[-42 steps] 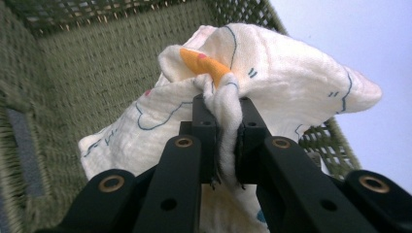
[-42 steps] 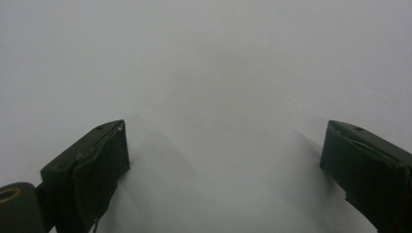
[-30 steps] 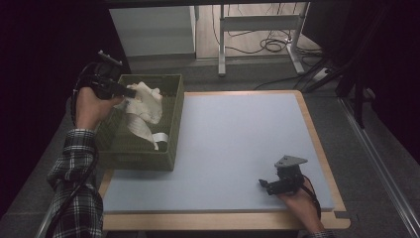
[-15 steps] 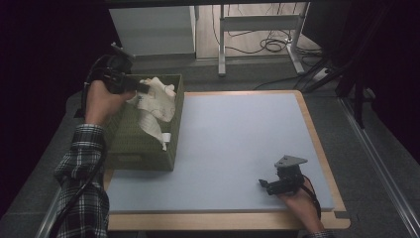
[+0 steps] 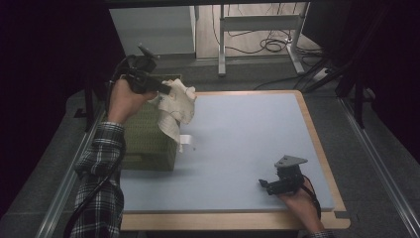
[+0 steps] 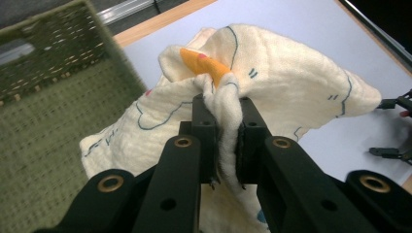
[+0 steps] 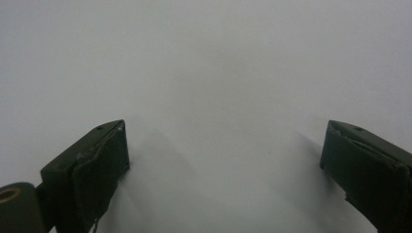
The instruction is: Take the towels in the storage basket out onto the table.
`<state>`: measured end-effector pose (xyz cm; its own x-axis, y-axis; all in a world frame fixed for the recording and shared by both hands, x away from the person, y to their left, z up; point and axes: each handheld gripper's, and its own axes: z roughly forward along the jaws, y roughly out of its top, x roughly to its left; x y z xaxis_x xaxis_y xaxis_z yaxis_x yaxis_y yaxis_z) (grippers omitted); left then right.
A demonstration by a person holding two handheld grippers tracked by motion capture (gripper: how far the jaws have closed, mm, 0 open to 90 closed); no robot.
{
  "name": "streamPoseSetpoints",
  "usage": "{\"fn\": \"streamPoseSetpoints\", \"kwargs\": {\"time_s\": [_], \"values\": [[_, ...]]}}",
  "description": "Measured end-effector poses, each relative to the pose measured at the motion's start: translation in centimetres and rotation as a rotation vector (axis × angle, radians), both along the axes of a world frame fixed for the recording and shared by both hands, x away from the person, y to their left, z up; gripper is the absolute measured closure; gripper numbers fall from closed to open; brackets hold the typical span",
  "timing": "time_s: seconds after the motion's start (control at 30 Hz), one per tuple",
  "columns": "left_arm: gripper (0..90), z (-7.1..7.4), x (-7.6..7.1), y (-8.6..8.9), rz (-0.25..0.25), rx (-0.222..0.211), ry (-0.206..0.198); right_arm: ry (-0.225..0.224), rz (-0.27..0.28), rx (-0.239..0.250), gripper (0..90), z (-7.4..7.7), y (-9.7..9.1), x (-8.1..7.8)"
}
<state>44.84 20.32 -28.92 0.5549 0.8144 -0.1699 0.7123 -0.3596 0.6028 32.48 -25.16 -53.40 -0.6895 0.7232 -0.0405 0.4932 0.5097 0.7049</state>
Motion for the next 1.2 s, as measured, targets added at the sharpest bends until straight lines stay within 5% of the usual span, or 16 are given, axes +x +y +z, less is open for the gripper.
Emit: {"fn": "streamPoseSetpoints", "kwargs": {"time_s": [0.63,0.93,1.2], "values": [[81.9,-2.3,1.2,-8.5,-0.153,0.002,0.011,0.002,0.001,0.000,3.8,0.0,0.0,0.0],[81.5,-5.5,1.6,-12.8,-0.220,0.005,0.031,0.000,0.002,-0.001,3.8,0.0,0.0,0.0],[81.3,-8.4,1.9,-14.7,-0.250,0.015,0.051,-0.001,0.002,-0.002,3.8,0.0,0.0,0.0]]}}
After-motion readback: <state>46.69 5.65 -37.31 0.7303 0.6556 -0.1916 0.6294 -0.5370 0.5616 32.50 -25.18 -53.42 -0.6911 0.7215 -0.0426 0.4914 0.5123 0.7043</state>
